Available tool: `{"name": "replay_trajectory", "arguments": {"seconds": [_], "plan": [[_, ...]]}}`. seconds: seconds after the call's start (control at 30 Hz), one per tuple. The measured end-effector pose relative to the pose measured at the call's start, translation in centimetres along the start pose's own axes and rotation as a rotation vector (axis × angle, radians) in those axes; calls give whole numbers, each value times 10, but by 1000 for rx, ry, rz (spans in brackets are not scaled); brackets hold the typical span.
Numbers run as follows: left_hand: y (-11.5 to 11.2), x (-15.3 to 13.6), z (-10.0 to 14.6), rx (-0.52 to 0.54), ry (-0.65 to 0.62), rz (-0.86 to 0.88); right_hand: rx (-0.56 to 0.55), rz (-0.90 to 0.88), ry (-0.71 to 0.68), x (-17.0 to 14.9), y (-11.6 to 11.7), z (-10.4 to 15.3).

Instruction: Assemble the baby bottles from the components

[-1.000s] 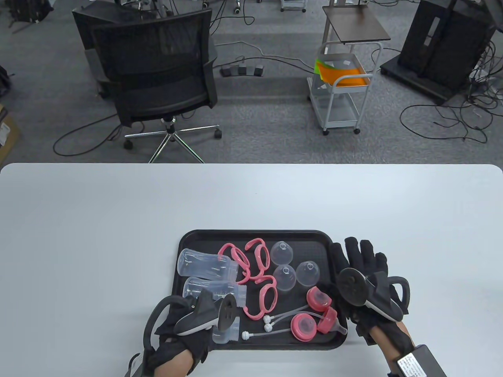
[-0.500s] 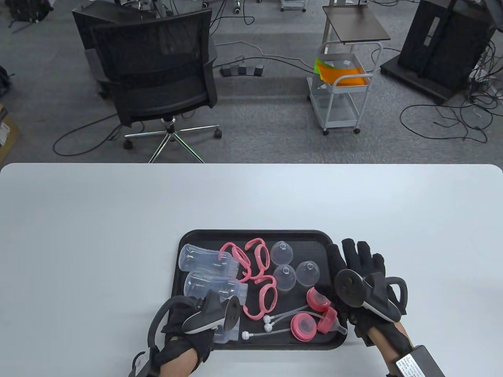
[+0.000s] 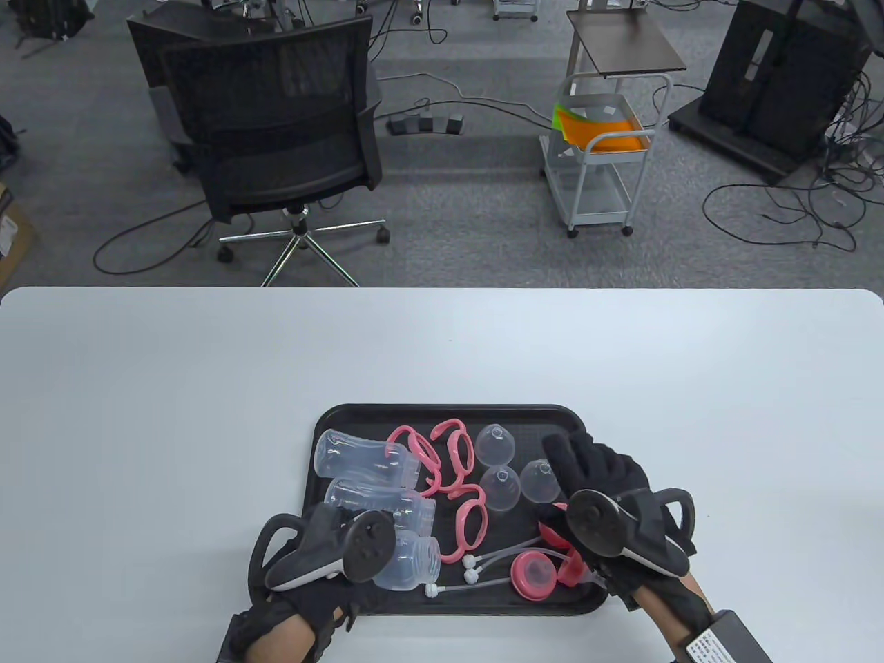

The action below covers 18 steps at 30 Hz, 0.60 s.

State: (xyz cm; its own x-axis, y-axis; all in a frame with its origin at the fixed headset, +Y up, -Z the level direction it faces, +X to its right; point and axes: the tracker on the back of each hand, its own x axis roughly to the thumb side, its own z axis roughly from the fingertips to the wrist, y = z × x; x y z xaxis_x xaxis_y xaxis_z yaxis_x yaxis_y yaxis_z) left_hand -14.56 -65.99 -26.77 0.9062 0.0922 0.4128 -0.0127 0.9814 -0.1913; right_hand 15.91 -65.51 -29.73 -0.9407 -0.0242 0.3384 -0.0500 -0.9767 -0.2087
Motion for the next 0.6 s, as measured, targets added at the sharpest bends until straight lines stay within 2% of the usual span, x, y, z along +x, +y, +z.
{"name": "replay_trajectory", "arguments": {"seconds": [0.1, 0.2, 0.3, 0.47, 0.6], "plan": [[6, -6, 3, 73, -14, 53, 29, 33, -63, 17, -1, -6], [11, -15, 7, 135, -7, 118, 124, 93, -145, 37, 4, -14], [17, -22, 15, 243, 76, 88, 143, 194, -197, 58, 5, -23], [24, -35, 26, 496, 211, 126, 203, 225, -293, 88, 18, -37], [22, -44, 30, 618, 325, 176, 209, 293, -346, 108, 30, -46]]}}
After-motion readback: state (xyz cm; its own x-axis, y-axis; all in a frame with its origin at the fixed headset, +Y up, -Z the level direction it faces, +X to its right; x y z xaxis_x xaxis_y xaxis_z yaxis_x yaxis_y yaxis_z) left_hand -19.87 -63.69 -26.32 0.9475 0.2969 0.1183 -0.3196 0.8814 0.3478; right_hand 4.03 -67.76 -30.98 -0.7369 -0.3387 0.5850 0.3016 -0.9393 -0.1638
